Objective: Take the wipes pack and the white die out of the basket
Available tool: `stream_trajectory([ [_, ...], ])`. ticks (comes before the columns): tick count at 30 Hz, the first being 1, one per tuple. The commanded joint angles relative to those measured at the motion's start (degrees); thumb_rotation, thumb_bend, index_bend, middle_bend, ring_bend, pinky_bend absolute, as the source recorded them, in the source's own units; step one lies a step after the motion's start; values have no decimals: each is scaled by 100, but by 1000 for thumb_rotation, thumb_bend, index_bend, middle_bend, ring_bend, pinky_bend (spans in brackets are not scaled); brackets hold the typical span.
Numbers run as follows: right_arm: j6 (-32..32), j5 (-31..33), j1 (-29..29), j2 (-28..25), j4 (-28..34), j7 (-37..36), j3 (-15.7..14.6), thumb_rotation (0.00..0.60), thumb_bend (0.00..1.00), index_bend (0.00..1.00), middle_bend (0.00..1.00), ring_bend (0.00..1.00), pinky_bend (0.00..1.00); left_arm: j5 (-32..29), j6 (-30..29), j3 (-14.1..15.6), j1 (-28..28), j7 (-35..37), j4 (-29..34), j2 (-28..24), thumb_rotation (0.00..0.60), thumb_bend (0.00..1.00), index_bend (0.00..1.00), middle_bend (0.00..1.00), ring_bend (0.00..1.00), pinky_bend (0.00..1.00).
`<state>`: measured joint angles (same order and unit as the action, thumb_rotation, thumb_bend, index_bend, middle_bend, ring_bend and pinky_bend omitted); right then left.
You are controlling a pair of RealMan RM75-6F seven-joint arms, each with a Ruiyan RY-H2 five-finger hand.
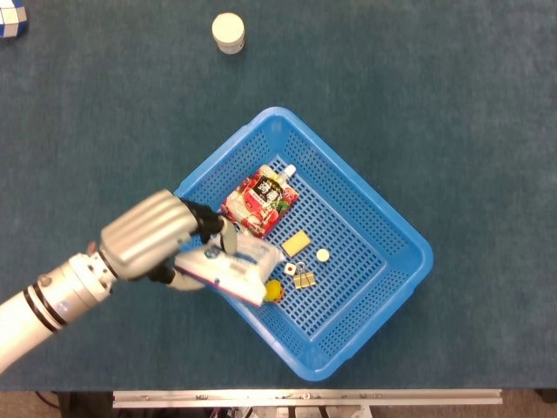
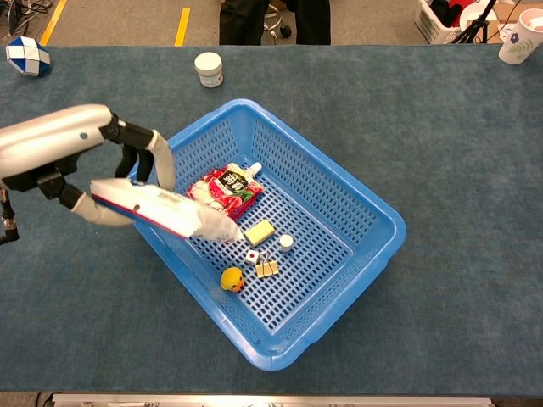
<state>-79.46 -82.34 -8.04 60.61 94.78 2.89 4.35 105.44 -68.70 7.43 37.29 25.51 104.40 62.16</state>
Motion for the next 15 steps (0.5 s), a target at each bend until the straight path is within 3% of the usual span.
stream_trajectory([
  [1, 16, 6, -11, 10, -11, -6, 6, 600, 229, 31, 182, 74, 75, -308, -228, -171, -111, 266, 63, -108, 600, 288, 665, 599, 533, 627],
  [9, 97, 10, -59, 52, -20, 24, 6, 600, 228, 31, 182, 74, 75, -1218, -740, -750, -410, 416, -31, -118, 600, 288, 650, 600, 523, 627],
  [15, 116, 11, -75, 45, -1, 44, 9, 600, 228, 30, 182, 74, 75, -1879, -838, -1111, -575, 70, -302, -162, 600, 288, 649, 599, 516, 627],
])
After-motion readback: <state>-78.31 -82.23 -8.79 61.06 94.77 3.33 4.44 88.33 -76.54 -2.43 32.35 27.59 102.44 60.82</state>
